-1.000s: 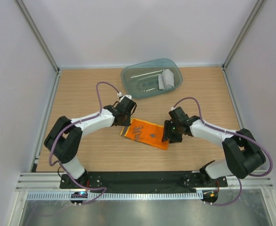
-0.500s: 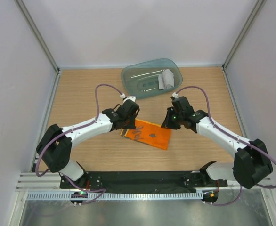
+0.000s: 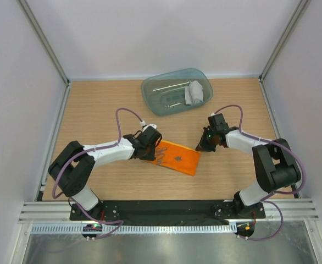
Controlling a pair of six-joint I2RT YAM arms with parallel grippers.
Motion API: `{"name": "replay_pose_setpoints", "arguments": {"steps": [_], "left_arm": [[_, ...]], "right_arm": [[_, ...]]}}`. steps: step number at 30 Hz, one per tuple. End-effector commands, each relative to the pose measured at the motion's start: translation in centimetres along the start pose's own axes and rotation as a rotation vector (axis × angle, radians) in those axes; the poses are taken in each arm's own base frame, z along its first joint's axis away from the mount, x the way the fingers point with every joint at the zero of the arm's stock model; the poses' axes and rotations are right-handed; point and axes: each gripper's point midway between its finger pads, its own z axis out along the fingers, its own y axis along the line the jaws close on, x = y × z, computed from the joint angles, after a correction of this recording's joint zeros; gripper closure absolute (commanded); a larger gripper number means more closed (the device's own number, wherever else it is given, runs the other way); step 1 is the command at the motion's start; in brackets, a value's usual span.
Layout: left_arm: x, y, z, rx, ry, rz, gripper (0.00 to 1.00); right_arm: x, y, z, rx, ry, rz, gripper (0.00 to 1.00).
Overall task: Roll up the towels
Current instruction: Fold the towel, then roll the towel
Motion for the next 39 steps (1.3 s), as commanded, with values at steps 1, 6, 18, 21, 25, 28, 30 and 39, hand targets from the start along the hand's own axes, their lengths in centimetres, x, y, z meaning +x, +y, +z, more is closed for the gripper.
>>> {"name": "replay_pose_setpoints", "arguments": {"steps": [1,6,18,21,25,28,30,39], "left_arm": [[-0.4,0.3,1.0,-0.010,-0.024,-0.025,0.76],[0.6,1.1,2.0,-0.034,0.003,-0.022,0.76],[-2.8,3.5,-1.5,-0.196,-0.089,0.027,0.64],[-5.0,3.3,-4.1,-0.232,-0.147,0.053,0.55],[-7.4,0.8,-7.5,-0.257,-0.253,0.119,0.55],[-6.7,-2.3,-8.7,-0.249,-0.285,0.218,0.54],[-6.3,-5.0,-9.0,-0.209,-0.291,0.256,0.55],[0.4,-18.3,-7.8,-0.012,-0.263,0.488,0.58]], "right_arm": [[0.6,-0.4,1.1,-0.017,0.020,-0.004,0.99],[1.8,-1.8,1.9,0.008,0.047,-0.002,0.99],[-2.6,-2.2,-1.3,0.122,-0.077,-0.039,0.90],[-5.1,-1.4,-3.9,0.150,-0.148,-0.049,0.49],[-7.9,-1.2,-8.0,0.216,-0.262,-0.058,0.33],[-8.4,-1.1,-10.0,0.214,-0.313,-0.051,0.32],[-8.5,-1.1,-11.1,0.211,-0.336,-0.044,0.32],[-7.7,-4.4,-14.4,0.250,-0.395,0.058,0.33]]}}
